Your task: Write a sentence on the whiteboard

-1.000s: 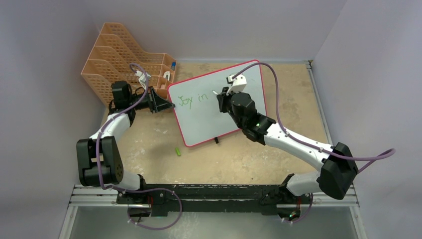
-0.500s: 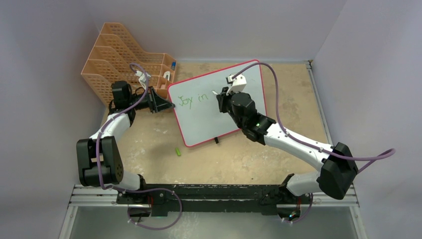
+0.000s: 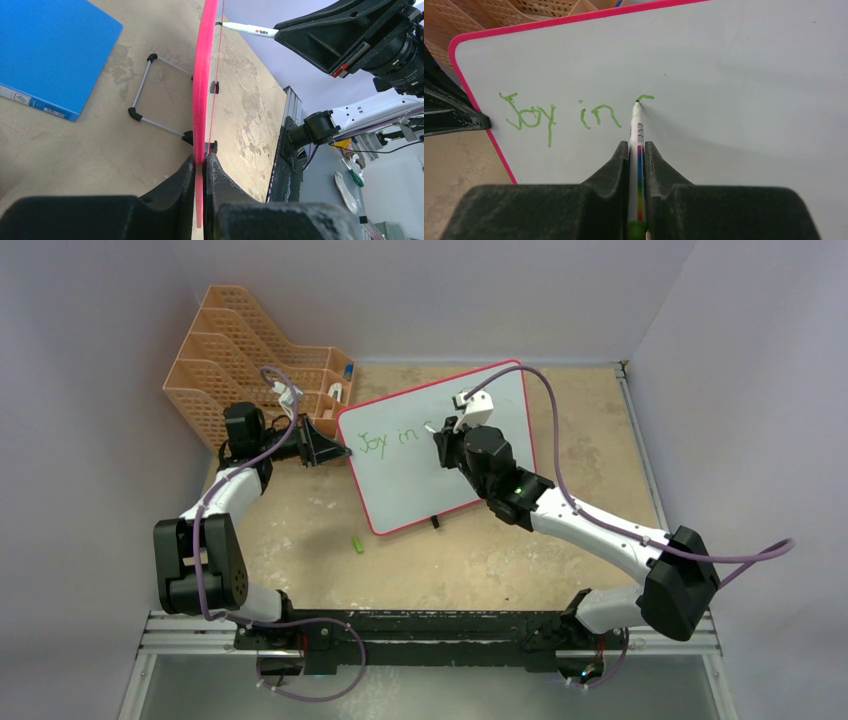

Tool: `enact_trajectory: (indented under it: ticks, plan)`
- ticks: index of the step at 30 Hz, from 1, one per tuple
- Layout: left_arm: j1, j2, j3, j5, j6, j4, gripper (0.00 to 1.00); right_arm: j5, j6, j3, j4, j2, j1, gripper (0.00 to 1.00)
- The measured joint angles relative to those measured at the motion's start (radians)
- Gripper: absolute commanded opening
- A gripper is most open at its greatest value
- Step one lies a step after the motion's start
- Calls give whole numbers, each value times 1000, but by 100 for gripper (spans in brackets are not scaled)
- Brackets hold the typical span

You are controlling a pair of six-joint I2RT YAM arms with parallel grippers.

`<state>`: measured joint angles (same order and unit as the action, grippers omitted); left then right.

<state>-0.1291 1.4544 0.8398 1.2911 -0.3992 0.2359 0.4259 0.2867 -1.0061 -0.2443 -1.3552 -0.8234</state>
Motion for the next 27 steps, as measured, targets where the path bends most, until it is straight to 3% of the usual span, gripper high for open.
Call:
enact_trajectory:
  ticks: [27]
  plan:
    - [0,0,0,-5,0,-6,0,35,1,16,68,22,-1,0]
